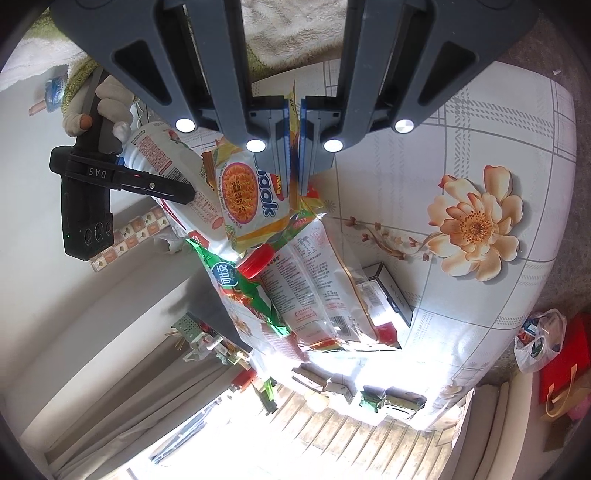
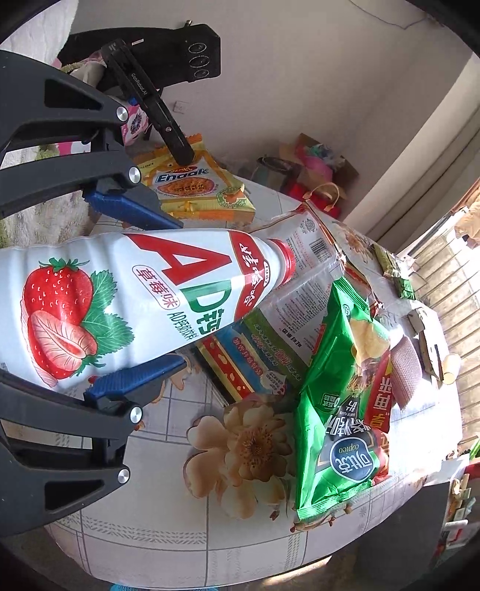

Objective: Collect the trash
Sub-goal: 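Carry the Enaak bag and white AD bottle to the wastebasket and release both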

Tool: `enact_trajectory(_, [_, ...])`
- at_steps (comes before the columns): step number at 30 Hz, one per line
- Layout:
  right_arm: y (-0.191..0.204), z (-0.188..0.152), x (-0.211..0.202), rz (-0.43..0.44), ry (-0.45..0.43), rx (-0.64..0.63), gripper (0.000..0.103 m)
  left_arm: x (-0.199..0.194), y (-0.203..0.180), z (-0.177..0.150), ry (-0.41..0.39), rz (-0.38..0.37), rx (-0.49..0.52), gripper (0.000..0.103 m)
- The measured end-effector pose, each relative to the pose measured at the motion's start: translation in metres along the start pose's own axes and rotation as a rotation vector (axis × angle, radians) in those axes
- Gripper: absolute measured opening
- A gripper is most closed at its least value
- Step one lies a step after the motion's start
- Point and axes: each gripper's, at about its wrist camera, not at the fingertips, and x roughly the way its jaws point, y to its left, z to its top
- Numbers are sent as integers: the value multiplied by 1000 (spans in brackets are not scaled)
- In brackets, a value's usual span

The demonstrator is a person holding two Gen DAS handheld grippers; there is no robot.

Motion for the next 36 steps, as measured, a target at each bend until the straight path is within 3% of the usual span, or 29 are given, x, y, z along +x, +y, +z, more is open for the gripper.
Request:
enact_trajectory(5, [-14,-8,-34,15,-81,42,65,1,-28,15,-7,-41,72,2])
enact_trajectory(10, [-50,-25,-77,20,-183,149,65,25,-78,34,27,-101,196,2])
enact_trajectory(16, [-114,-63,-142,-57,-342,330,65,87,-162,52,123,-194,398,2])
enact_trajectory(22, [-190,-117,-198,-178,-479,561,64,178,-259,56,286,-258,556,2])
enact_trajectory(29, [-291,-167,-220,-314,-529,846,64,310,-370,21,496,-195,727,2])
enact_trajectory(36, [-396,-167,-193,-342,-488,1028,63,430,-427,-26,640,-90,827,2])
